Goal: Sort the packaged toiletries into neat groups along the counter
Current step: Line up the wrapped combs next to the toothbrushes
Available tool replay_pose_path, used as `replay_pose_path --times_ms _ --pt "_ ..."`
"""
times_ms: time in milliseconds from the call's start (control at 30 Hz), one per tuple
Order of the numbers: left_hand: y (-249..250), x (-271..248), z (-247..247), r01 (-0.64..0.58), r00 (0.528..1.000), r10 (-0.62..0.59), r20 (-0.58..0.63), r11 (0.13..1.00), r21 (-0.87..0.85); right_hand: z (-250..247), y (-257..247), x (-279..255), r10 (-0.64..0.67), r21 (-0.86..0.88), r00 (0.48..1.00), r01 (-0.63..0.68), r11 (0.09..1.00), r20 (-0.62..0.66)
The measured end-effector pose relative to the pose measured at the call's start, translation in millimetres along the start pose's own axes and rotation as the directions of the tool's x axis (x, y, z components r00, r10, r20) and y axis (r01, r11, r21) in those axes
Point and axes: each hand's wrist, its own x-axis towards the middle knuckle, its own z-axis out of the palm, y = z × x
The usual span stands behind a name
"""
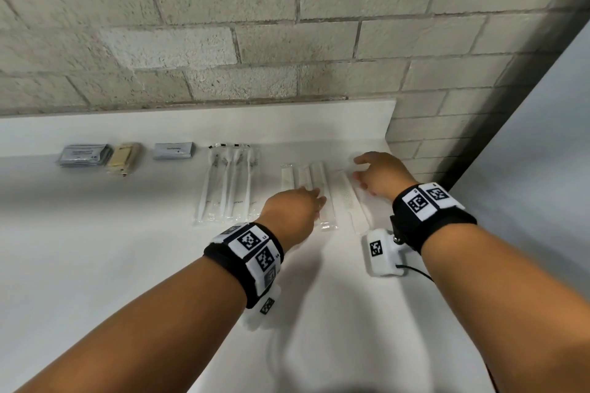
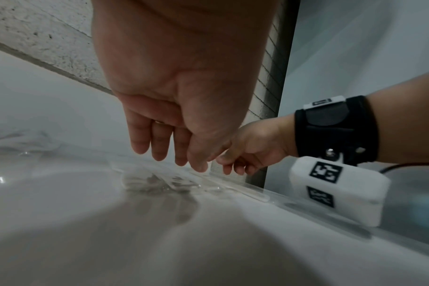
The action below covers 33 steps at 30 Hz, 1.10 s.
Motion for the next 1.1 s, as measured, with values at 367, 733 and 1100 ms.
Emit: replay_pose_path --times_ms 367,733,1100 --pt "-0.1 10.9 5.4 -0.005 0.999 0.006 0.051 1.000 -0.022 5.2 3.9 -11.4 -0.118 -0.571 0.953 0.263 0.777 0.277" --pt "0.7 8.8 4.3 0.019 1.000 -0.020 -0.015 0.998 -0.064 13.6 -9.4 -16.7 -0.108 -0.524 0.955 0.244 0.816 0.276" --pt "-28.1 -10.4 -4.1 0.152 0.987 -0.153 0.036 0.988 0.032 26.6 -21.3 -36.6 -0.242 -0.445 0.930 0.348 0.825 0.277"
